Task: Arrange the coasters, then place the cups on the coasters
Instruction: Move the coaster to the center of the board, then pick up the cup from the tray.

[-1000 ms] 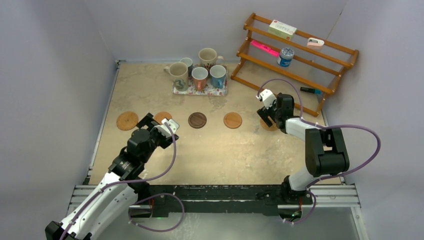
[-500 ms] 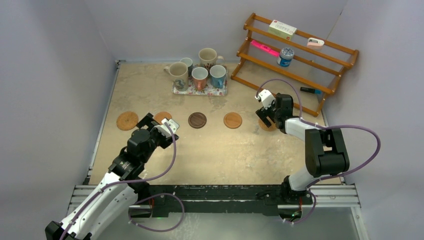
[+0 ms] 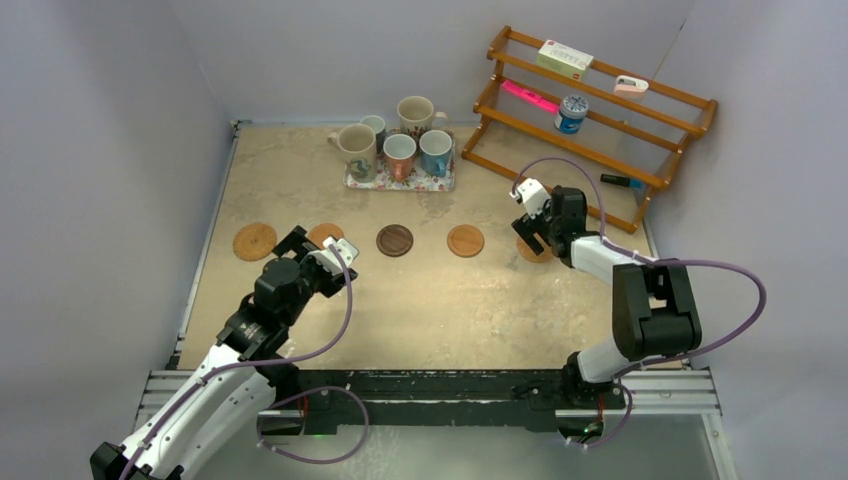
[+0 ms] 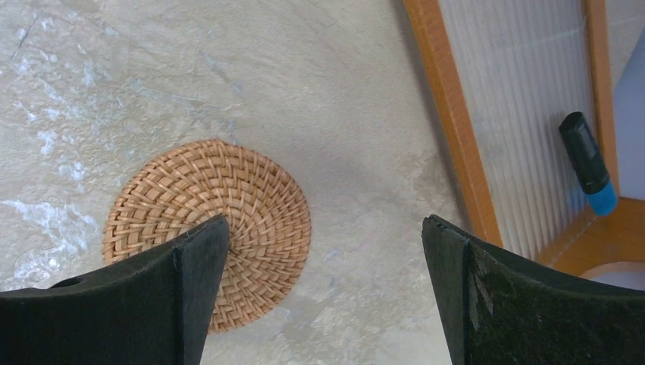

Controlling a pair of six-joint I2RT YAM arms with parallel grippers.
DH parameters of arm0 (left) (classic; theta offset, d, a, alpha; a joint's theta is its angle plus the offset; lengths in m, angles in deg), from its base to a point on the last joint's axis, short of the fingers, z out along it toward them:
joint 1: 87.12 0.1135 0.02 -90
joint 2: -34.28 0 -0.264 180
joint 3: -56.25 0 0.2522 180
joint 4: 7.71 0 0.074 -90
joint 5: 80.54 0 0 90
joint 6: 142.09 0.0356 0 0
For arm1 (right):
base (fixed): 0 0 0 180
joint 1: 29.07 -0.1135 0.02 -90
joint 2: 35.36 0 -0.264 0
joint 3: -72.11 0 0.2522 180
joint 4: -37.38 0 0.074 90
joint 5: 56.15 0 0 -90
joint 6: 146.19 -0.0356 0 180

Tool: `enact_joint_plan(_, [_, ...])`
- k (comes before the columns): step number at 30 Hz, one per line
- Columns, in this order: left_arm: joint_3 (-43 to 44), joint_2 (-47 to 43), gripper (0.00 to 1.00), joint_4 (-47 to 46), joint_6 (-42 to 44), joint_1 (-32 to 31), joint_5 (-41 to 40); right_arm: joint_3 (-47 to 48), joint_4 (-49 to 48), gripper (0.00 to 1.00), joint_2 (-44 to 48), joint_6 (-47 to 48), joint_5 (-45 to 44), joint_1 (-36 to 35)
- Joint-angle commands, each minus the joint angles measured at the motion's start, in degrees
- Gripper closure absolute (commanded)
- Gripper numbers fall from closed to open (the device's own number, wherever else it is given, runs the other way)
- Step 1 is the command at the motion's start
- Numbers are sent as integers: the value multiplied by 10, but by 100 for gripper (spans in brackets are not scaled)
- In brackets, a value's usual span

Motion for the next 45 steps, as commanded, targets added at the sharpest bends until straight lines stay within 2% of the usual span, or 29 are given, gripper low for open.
enact_joint_plan(1, [2, -3, 0, -15, -16, 2, -3, 49, 24, 1, 29, -7, -13, -2])
enact_joint_plan(6, [2, -6, 0, -15, -16, 2, -3, 77, 28, 1, 56, -20, -14, -2])
enact_joint_plan(13, [3, -6, 0, -16, -16, 2, -7, 98, 83, 1, 108, -54, 33, -3])
enact_joint_plan(20, [9, 14, 0, -26, -13, 2, -25, 98, 133, 1, 184, -101, 122, -6])
enact_joint_plan(26, [57, 66, 0, -22, -4, 2, -42, 83, 189, 1, 243, -110, 199, -13])
enact_joint_plan(37, [137, 143, 0, -35, 54, 2, -20, 9, 261, 1, 339, -43, 251, -15])
enact_joint_plan(45, [256, 264, 0, -49, 116, 6, 15, -29, 300, 1, 421, 12, 320, -15])
